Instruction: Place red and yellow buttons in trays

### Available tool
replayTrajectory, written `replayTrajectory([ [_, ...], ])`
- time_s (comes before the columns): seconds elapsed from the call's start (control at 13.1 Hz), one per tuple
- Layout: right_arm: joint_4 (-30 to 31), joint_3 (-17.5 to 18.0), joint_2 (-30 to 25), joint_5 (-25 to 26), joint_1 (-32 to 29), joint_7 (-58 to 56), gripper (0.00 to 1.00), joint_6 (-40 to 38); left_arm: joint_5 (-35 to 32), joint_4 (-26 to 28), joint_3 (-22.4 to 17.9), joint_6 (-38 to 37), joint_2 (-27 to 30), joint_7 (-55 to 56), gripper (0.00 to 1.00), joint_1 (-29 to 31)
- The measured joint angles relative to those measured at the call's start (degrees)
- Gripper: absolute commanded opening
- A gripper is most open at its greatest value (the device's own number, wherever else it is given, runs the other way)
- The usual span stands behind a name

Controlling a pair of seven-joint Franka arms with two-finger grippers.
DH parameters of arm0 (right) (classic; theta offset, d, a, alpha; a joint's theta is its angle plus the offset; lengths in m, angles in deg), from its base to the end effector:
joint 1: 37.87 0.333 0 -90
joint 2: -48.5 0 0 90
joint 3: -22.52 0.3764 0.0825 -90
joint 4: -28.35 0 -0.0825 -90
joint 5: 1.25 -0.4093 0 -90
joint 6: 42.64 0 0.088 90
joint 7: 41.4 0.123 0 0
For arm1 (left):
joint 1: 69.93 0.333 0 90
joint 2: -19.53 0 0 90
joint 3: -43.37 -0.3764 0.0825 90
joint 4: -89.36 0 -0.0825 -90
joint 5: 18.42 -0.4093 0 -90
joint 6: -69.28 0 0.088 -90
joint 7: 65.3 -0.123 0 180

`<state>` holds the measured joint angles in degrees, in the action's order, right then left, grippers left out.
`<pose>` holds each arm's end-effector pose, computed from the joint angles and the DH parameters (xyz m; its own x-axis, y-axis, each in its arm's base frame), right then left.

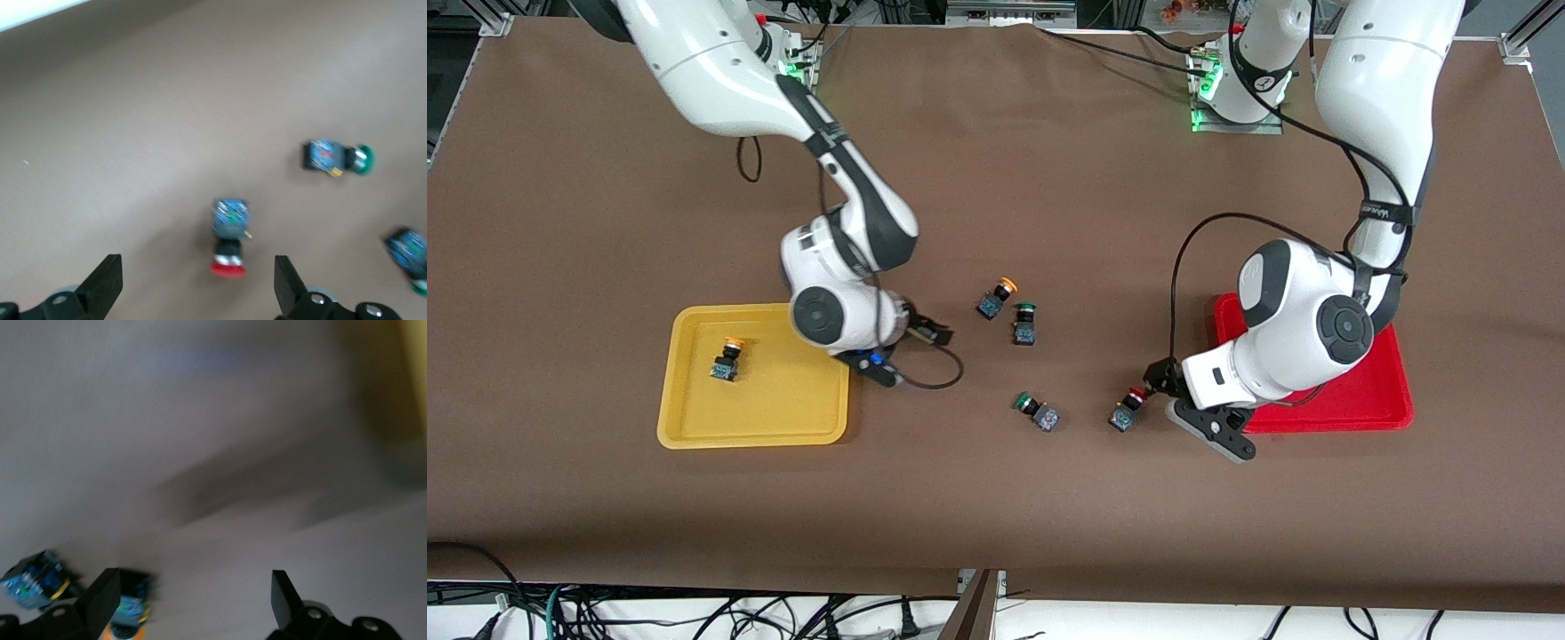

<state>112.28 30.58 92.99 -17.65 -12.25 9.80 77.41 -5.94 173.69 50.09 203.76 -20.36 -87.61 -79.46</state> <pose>0.6391 0.4229 0.2275 0.8264 -0.4394 -0.3521 -0.4900 -0.8693 -0.0652 0.7704 -0.2101 0.3053 0.8621 -0.4465 0.2398 -0.4906 -0.8539 0.1738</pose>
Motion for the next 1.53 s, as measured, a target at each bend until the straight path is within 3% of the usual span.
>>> replayTrajectory([
  [0.31,0.03,-0.01,2.37,-0.36,6.14,5.63,1.00,5.84,0.00,2.36,0.27,13.57,-7.17,0.86,1.00,-4.14],
  [0.53,0.04,-0.04,3.47,-0.36,7.68,7.94,1.00,8.30,-0.27,2.70,0.18,16.85,-10.16,2.78,1.00,-6.78],
  [0.61,0.04,-0.05,3.83,-0.36,8.00,8.39,0.75,9.08,-1.17,2.95,0.09,16.86,-10.22,2.77,0.81,-6.87],
  [0.69,0.04,-0.09,4.25,-0.36,8.31,8.68,0.05,9.58,-2.27,2.99,-0.12,16.86,-10.21,2.77,0.45,-6.83],
  [0.76,0.05,-0.14,4.62,-0.33,8.58,8.74,0.00,9.91,-2.89,2.99,-0.31,16.86,-10.21,2.77,0.22,-6.78],
  [0.84,0.05,-0.27,4.82,-0.32,8.80,8.75,0.00,10.07,-3.20,2.99,-0.44,16.86,-10.20,2.77,0.00,-6.76],
  [1.14,-0.22,-1.99,4.29,-0.10,9.01,8.71,0.00,9.72,-3.35,3.06,-0.71,11.87,-8.05,2.77,0.00,-6.05],
  [1.3,-1.49,-6.28,2.65,1.59,8.80,5.54,0.00,4.31,-3.37,2.88,-0.81,1.57,-3.92,2.69,0.00,-4.56],
  [1.53,-2.41,-14.83,-1.24,3.13,5.68,-11.37,0.00,-6.88,-4.18,2.93,-1.17,-16.34,3.69,-4.32,0.00,0.24],
])
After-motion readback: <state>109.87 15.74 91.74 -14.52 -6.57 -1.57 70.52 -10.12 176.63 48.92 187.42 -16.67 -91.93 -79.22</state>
